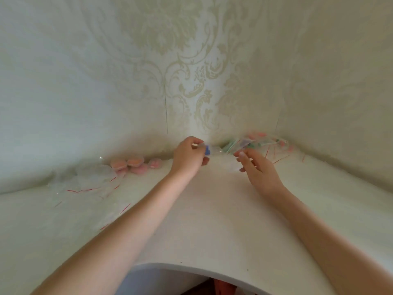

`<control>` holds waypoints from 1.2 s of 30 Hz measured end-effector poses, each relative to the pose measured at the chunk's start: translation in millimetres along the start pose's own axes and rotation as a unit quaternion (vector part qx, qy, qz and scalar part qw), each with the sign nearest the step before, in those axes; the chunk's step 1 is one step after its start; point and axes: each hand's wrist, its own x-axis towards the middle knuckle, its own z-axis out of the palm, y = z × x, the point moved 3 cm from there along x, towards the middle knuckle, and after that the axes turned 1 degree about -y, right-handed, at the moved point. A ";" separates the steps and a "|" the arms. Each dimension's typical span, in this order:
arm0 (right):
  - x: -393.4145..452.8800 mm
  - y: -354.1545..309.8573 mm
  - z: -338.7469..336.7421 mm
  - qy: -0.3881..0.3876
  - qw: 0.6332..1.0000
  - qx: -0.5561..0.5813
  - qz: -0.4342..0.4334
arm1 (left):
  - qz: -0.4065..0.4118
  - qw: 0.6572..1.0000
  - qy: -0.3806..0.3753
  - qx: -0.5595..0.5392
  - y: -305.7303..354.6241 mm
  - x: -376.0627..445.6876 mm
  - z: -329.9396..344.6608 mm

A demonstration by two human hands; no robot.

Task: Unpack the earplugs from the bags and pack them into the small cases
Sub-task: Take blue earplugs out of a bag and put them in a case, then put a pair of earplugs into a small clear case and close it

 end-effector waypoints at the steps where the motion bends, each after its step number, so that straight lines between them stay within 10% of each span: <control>1: -0.4 0.0 0.5 0.002 1.000 -0.001 -0.002 | 0.023 0.997 0.038 0.062 5.4 5.8 -18.7; 5: -1.5 2.8 -0.1 0.009 1.000 0.008 -0.007 | 0.118 0.885 0.119 0.434 10.1 19.2 -81.0; 11: -0.9 6.6 -4.0 0.017 1.000 -0.004 0.020 | 0.103 0.785 0.068 0.607 -13.1 11.8 -97.1; 29: 1.5 17.6 -10.0 0.027 0.997 -0.064 0.035 | 0.215 0.697 0.211 0.650 -23.3 11.3 -78.3; 36: 19.7 34.5 -22.2 0.117 0.957 -0.253 0.084 | 0.463 0.760 0.013 0.456 -10.7 -42.9 56.1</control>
